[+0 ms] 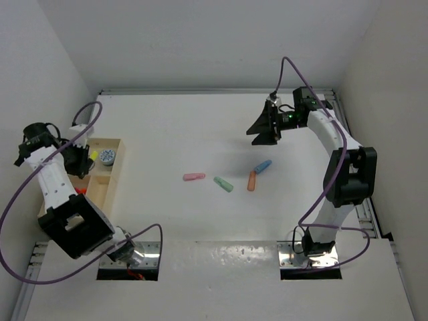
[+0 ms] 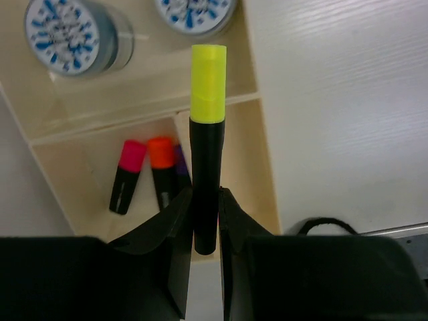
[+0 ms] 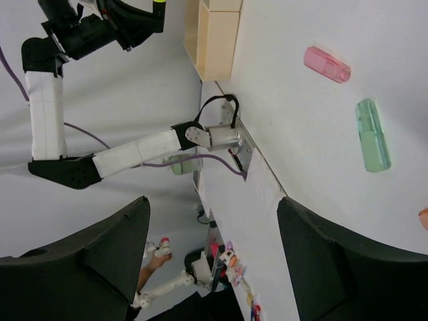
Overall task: Sort the stationery into containers
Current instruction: Place the pen in the storage box.
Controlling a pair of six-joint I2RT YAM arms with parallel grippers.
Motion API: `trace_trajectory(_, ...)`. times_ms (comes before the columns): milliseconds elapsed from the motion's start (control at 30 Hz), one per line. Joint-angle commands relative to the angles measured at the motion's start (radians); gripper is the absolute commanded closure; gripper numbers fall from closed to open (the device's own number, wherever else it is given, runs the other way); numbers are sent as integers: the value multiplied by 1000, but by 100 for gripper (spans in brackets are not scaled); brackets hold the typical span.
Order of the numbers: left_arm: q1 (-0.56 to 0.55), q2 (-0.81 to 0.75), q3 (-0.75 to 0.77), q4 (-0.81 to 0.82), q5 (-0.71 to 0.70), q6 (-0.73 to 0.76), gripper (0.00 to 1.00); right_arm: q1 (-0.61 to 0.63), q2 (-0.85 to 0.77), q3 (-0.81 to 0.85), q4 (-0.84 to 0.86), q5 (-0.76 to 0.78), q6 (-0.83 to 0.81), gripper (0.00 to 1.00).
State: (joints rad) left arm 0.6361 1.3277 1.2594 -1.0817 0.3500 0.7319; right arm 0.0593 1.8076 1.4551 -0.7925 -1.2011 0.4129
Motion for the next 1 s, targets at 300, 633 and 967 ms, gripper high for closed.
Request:
trace_trajectory(300, 350, 93, 0, 29, -66, 208, 100, -1, -25, 5, -17, 29, -57, 24)
trace_trajectory(633, 363, 149, -106, 186, -146, 230, 100, -1, -37, -13, -39, 46, -82, 25)
trace_trajectory(967, 366, 228, -95, 304, -190, 250, 89, 1, -53, -2, -128, 176, -200, 25)
